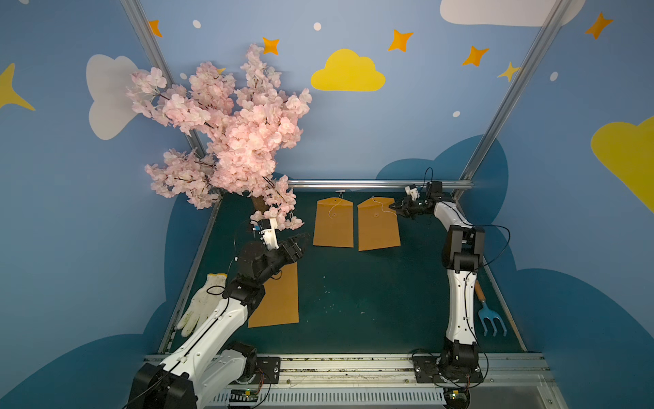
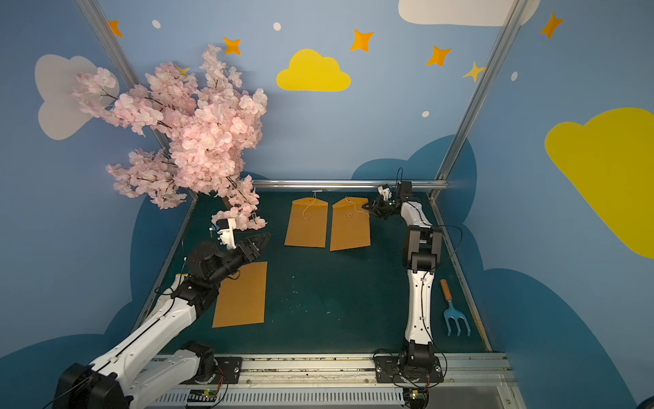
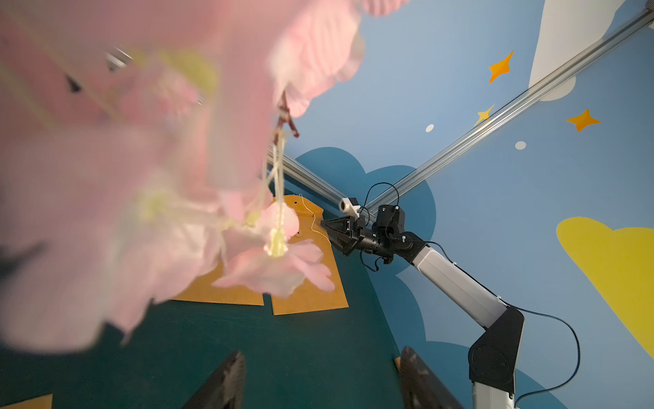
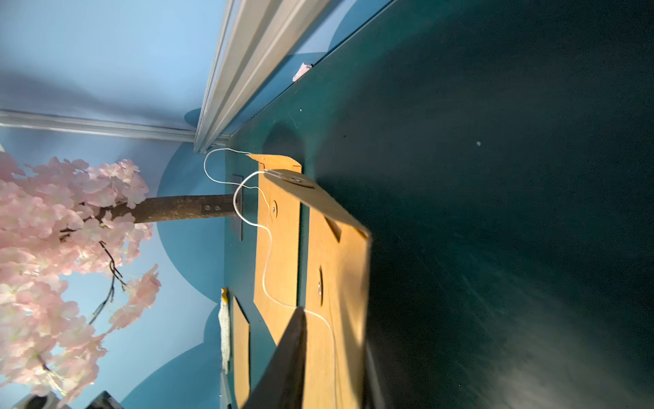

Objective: Open the file bag
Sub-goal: Place the file bag at the center of the board, then pick up the file bag from the center of the board.

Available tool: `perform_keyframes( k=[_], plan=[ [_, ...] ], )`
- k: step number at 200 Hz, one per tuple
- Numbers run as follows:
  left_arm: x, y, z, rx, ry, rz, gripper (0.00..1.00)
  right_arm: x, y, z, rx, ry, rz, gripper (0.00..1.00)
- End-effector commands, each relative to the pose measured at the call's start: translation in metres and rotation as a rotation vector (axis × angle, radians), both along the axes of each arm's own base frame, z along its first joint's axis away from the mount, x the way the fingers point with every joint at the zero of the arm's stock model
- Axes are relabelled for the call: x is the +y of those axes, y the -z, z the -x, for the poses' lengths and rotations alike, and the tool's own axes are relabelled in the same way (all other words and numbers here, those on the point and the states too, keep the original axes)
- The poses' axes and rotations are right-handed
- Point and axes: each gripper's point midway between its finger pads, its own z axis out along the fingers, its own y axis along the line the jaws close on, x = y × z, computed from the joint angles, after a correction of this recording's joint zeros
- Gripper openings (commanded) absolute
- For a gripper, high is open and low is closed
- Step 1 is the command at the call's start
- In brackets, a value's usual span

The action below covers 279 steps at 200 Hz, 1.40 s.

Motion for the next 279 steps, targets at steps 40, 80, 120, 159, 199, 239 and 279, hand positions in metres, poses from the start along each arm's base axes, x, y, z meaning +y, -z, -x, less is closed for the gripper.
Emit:
perform_keyframes(
  k=[40, 80, 120, 159, 199, 239, 279],
  plan=[
    [0.011, 0.026, 0.014, 0.135, -0.027, -0.076, 0.69, -0.018, -0.018, 0.002, -0.051, 0.053, 0.124, 0.44],
    [0.031, 0.037, 0.026, 0.239, -0.123, -0.157, 0.69, -0.031, -0.032, 0.013, -0.079, 0.075, 0.23, 0.48],
    [0.035, 0.043, 0.036, 0.284, -0.145, -0.175, 0.69, -0.02, -0.038, 0.006, -0.076, 0.048, 0.176, 0.5],
    [0.046, 0.048, 0.044, 0.327, -0.19, -0.219, 0.69, -0.012, -0.037, 0.007, -0.063, 0.047, 0.197, 0.49],
    [0.075, 0.073, 0.053, 0.552, -0.301, -0.409, 0.69, 0.008, -0.068, 0.049, -0.106, 0.005, 0.207, 0.49],
    [0.098, 0.099, 0.064, 0.746, -0.411, -0.624, 0.69, 0.053, -0.086, 0.121, -0.135, -0.12, 0.267, 0.5],
    [0.114, 0.129, 0.076, 0.884, -0.505, -0.739, 0.69, 0.092, -0.101, 0.184, -0.154, -0.237, 0.315, 0.49]
  ],
)
